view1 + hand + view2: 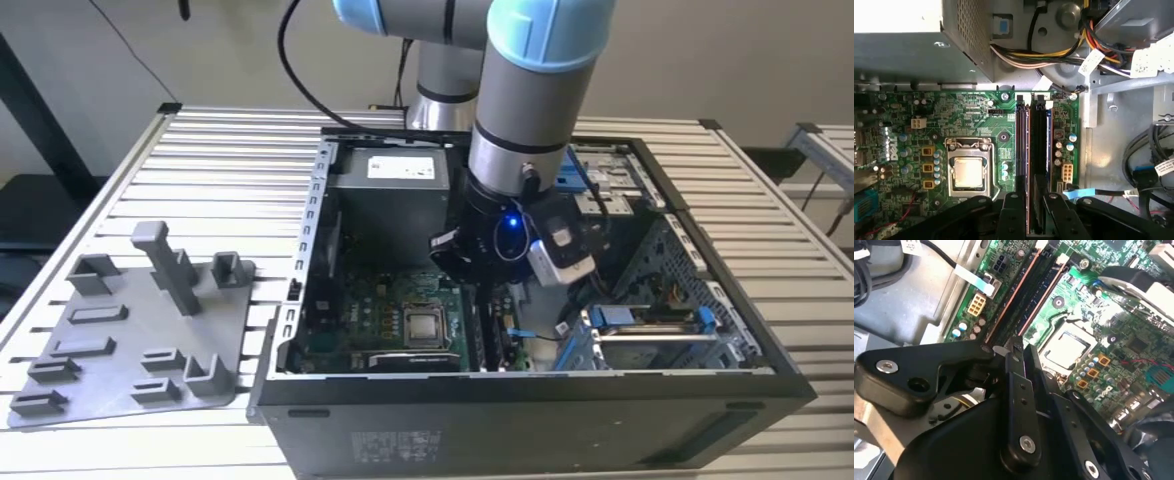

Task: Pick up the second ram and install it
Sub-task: 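Insert the second ram into the second slot, then press down the second ram until it locks into place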

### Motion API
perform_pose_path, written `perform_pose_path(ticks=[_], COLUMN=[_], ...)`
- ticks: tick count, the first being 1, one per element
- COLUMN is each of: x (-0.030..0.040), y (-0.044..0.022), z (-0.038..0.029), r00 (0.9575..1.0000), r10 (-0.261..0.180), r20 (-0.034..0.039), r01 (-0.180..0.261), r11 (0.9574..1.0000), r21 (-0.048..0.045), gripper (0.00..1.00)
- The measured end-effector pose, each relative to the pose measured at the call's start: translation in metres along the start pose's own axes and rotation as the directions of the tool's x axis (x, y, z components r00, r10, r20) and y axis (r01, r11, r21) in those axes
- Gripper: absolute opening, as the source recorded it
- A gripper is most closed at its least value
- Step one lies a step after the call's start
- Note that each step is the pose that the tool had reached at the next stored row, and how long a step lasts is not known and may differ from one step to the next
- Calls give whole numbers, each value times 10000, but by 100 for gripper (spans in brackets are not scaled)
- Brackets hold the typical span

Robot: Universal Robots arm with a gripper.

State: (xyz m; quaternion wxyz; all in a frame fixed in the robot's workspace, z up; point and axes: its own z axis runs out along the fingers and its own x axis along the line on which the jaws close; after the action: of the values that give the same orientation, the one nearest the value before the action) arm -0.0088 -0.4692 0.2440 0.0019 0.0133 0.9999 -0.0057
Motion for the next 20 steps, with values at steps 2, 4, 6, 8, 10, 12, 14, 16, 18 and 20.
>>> perform_pose_path(ticks=[2, 4, 6, 8, 10, 12, 14, 16, 18, 20], x=[0, 0, 0, 0, 0, 0, 0, 0, 0, 0], y=[0, 0, 0, 0, 0, 0, 0, 0, 0, 0], z=[-2, -2, -2, -3, -4, -5, -5, -6, -6, -7], r00=[10000, 10000, 10000, 10000, 10000, 10000, 10000, 10000, 10000, 10000], r10=[0, 0, 0, 0, 0, 0, 0, 0, 0, 0], r20=[-1, -1, 0, 0, -1, -1, -1, 0, -1, -1], r01=[0, 0, 0, 0, 0, 0, 0, 0, 0, 0], r11=[10000, 10000, 10000, 10000, 10000, 10000, 10000, 10000, 10000, 10000], r21=[2, 2, 0, 1, 1, 2, 2, 2, 1, 2], gripper=[14, 11, 11, 11, 11, 11, 11, 11, 11, 11])
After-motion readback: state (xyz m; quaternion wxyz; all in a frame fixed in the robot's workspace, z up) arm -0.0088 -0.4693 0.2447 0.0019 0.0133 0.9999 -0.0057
